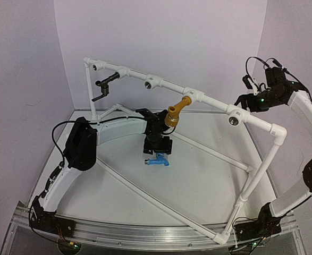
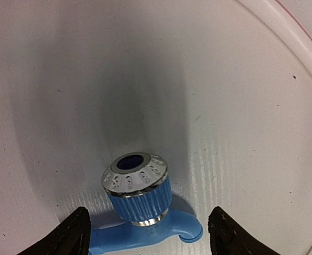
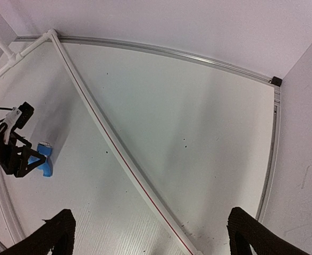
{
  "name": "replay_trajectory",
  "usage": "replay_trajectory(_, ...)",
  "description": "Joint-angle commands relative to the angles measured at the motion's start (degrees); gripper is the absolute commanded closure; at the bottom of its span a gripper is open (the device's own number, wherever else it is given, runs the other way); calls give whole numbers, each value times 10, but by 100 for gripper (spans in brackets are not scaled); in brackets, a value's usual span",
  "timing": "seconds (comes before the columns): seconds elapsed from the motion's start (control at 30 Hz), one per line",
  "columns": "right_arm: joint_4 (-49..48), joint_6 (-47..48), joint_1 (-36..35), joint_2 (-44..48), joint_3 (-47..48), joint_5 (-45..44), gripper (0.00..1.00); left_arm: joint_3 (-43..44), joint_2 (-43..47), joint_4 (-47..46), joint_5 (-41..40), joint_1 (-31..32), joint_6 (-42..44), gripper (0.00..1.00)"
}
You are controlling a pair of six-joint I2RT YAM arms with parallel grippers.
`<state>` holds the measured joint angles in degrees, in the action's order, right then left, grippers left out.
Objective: Install the water faucets
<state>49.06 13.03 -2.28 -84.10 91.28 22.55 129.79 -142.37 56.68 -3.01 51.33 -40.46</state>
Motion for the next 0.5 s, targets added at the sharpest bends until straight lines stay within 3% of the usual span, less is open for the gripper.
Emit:
replay_trajectory(0.0, 8, 29, -1, -18, 26, 33, 5, 58, -36, 23, -21, 2, -21, 28)
replay_trajectory(0.23, 25, 33, -1, -38, 76, 35, 4, 66, -47, 16, -16, -1, -40, 46)
replay_trajectory(0.47, 60, 37, -1, -60, 188, 34, 4, 7, -11, 3, -8, -17, -57, 67)
